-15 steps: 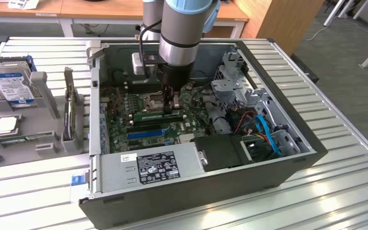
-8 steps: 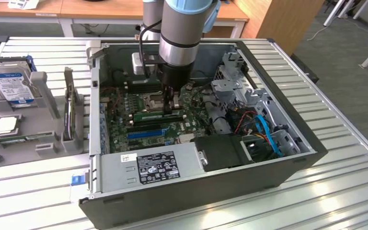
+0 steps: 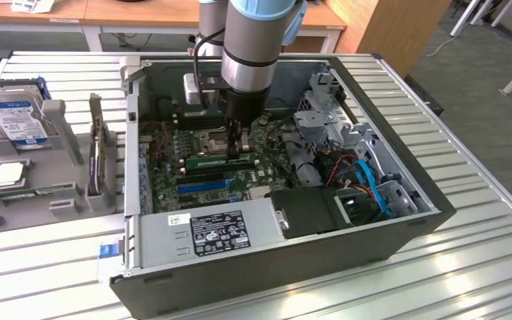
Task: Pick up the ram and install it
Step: 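Insert the ram into the slot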
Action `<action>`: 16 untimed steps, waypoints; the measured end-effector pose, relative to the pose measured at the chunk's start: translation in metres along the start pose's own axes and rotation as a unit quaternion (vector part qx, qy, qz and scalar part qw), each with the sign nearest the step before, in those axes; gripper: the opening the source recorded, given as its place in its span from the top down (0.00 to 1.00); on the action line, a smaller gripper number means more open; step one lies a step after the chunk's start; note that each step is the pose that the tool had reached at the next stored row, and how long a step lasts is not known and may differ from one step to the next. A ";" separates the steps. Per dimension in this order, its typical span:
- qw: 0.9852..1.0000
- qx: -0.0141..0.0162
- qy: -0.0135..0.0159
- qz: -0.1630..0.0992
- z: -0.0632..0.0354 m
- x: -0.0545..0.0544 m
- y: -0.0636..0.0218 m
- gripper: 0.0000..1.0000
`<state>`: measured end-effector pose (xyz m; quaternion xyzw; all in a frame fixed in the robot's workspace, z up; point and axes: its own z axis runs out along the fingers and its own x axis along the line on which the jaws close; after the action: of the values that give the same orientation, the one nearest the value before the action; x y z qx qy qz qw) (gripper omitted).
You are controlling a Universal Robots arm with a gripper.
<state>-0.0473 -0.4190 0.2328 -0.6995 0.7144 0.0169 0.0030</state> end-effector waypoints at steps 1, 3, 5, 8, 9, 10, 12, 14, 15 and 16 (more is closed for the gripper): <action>1.000 0.000 0.000 0.000 0.0000 0.000 0.0000 0.89; 1.000 0.000 0.000 0.000 0.0006 0.000 0.0000 0.89; 1.000 0.000 0.000 0.000 0.0005 0.000 0.0000 0.89; 1.000 0.000 0.000 -0.001 0.0005 0.000 0.0000 0.89; 1.000 0.000 0.000 -0.001 0.0004 0.000 0.0000 0.89; 1.000 0.000 0.000 -0.001 0.0000 0.000 0.0000 0.89; 1.000 0.000 0.000 -0.001 -0.0014 0.000 0.0000 0.89; 1.000 0.000 0.000 -0.001 -0.0019 0.000 -0.0001 0.89; 1.000 0.000 0.000 -0.001 -0.0019 0.000 -0.0001 0.89; 1.000 0.000 0.000 -0.001 -0.0019 0.000 0.0000 0.89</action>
<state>-0.0472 -0.4190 0.2347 -0.7000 0.7139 0.0170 0.0032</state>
